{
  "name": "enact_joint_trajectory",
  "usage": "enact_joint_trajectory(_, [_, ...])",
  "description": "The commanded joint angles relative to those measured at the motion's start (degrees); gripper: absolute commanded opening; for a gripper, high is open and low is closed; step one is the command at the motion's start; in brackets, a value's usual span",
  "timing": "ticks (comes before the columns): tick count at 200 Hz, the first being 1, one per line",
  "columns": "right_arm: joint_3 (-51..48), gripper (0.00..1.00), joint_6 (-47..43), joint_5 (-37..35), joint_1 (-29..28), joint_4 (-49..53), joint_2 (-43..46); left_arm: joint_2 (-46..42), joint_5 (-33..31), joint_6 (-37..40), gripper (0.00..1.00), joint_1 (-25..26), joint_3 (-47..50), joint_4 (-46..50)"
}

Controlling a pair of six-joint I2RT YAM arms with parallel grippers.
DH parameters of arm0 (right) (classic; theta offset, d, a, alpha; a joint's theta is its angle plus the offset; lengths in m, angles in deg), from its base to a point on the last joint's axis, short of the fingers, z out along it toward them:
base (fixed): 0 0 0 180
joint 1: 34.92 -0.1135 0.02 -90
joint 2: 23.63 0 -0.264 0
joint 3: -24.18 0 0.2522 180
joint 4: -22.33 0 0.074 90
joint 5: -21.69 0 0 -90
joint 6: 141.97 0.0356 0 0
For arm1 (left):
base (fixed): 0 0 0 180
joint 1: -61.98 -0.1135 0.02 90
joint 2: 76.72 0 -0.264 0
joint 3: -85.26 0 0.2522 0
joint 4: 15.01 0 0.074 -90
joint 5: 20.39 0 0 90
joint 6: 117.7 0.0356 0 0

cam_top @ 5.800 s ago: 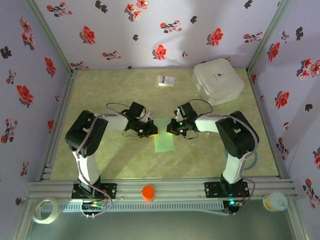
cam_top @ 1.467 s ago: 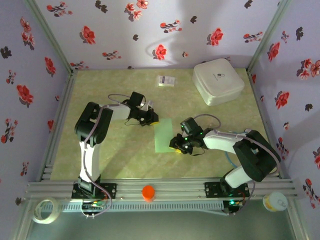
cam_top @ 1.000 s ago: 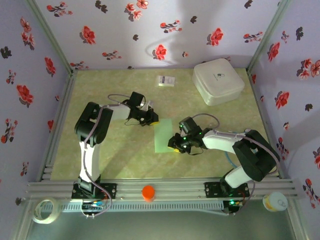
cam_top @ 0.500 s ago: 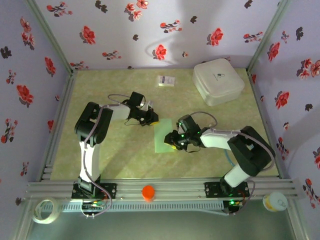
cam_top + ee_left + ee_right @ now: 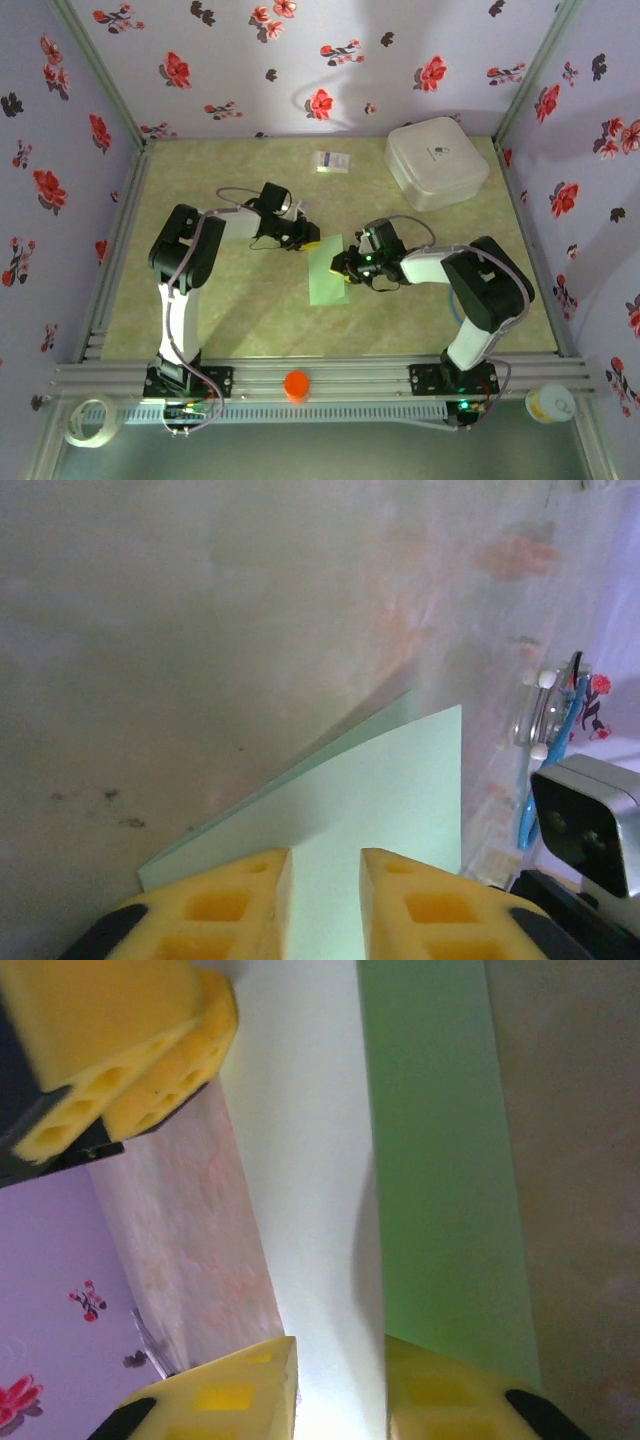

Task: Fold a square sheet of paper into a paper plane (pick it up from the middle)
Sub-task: Fold the triangle a second time at the center of the table.

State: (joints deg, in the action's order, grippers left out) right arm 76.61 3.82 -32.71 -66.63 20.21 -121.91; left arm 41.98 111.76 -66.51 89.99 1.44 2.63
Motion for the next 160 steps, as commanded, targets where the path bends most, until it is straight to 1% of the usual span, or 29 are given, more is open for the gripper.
enact_joint_trajectory(1, [0.7,0.13,-1.2,1.7,0.6,-1.9,-1.5,-4.1,-1.1,0.6,0.40,0.4,-0.1,5.4])
enact_joint_trajectory(9, [0.2,0.10,0.1,1.4,0.6,-3.7,-1.7,-6.1,-1.9,0.9,0.45,0.5,-0.2,5.7])
enact_joint_trajectory(27, [-1.5,0.06,4.9,-0.7,0.5,-7.7,-1.7,-12.2,-4.0,0.9,0.50,0.7,2.8,3.1])
enact_joint_trajectory(50, [-5.2,0.03,12.7,-4.0,-0.2,-16.4,-0.8,-19.9,-8.2,0.8,0.50,1.1,9.1,-0.7])
enact_joint_trajectory(65, [-6.4,0.05,14.2,-5.8,-1.3,-17.5,0.2,-24.7,-10.6,0.9,0.48,1.6,14.0,-3.3])
enact_joint_trajectory(79, [-7.2,0.08,13.7,-7.6,-2.0,-15.8,1.6,-28.3,-11.9,1.6,0.47,2.7,17.9,-4.9])
enact_joint_trajectory(92, [-6.9,0.19,12.2,-7.1,-2.0,-13.8,2.3,-31.3,-13.7,3.3,0.45,4.5,20.7,-5.3])
enact_joint_trajectory(113, [-5.8,0.28,8.1,-6.9,-1.7,-7.7,4.0,-36.3,-18.6,6.8,0.41,9.0,25.8,-8.5])
enact_joint_trajectory(135, [-4.3,0.29,3.7,-6.2,-1.4,-1.8,5.0,-40.2,-22.5,10.1,0.39,13.8,31.3,-14.7])
enact_joint_trajectory(160, [-3.6,0.22,2.7,-5.2,-1.0,-0.9,4.7,-42.1,-28.1,17.6,0.39,19.4,34.7,-18.1])
